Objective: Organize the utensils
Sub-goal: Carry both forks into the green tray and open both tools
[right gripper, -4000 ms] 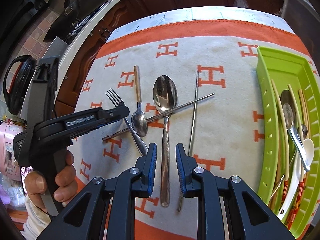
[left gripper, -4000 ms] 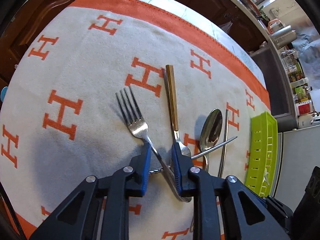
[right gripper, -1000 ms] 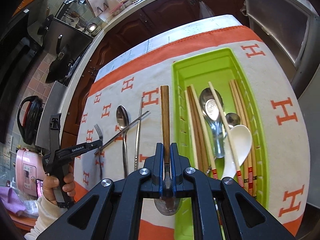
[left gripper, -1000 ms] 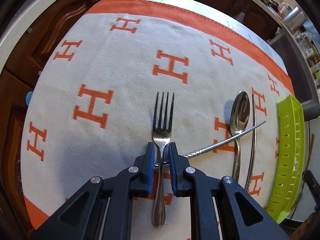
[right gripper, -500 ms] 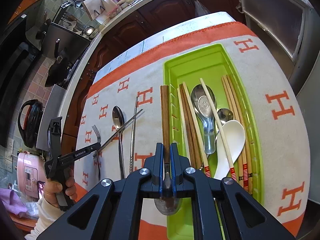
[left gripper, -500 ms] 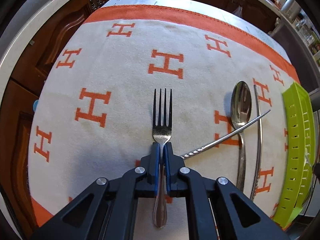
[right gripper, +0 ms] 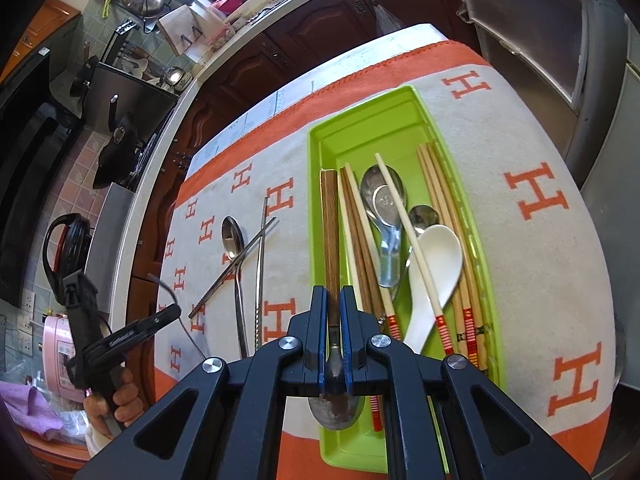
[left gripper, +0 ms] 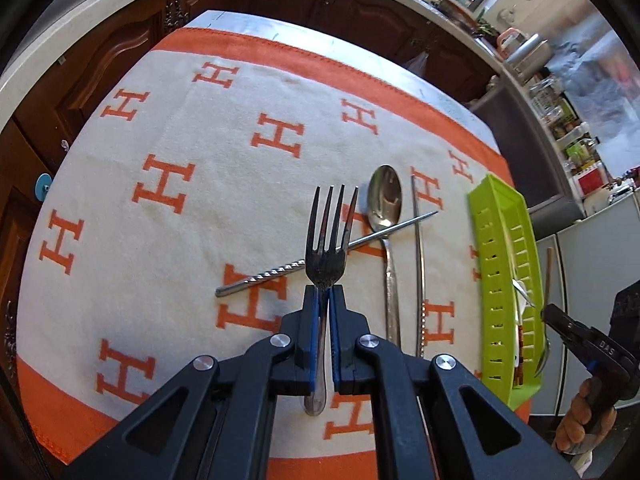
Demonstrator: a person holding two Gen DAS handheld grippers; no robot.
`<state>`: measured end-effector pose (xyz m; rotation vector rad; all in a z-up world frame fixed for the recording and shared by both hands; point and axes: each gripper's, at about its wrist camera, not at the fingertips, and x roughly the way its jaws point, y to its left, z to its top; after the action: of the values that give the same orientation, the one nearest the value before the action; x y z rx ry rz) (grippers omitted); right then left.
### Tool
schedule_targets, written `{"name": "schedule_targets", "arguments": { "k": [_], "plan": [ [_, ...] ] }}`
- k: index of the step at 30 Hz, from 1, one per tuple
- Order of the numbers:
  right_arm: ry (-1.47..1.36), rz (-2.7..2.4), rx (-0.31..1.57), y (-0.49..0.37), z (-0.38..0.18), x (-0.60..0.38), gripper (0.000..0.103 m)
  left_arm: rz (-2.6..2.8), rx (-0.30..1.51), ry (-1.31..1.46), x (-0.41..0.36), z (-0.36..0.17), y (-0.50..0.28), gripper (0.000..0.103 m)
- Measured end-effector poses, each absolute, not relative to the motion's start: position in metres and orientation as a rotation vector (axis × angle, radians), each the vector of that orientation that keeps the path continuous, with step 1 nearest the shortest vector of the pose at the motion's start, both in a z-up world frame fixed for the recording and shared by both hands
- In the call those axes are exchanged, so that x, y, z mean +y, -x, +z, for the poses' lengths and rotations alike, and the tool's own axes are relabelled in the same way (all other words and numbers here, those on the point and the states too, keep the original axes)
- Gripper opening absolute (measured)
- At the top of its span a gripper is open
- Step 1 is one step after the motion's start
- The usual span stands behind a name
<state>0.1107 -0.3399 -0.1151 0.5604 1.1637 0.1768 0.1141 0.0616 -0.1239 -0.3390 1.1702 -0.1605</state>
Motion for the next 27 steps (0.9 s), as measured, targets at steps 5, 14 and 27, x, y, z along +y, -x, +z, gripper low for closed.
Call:
{"name": "schedule_targets", "arguments": {
  "k": [5, 14, 27],
  "plan": [
    [-0.567, 0.166, 1.16, -0.101, -0.116, -0.344, 0.006, -0.203, 1.132, 0.382, 0.057, -0.125, -0.106, 0.002],
    [-0.58, 0.156, 1.148, -0.086, -0.114, -0.354, 0.006, -0.438, 1.028, 0.469, 0.029, -0.106, -0.094, 0.002],
    [-0.578, 0.131, 1.134, -0.076, -0.113, -0.373, 0.006, -0.772, 1.002, 0.395, -0.069, -0.073, -0.108, 0.002]
  ]
}}
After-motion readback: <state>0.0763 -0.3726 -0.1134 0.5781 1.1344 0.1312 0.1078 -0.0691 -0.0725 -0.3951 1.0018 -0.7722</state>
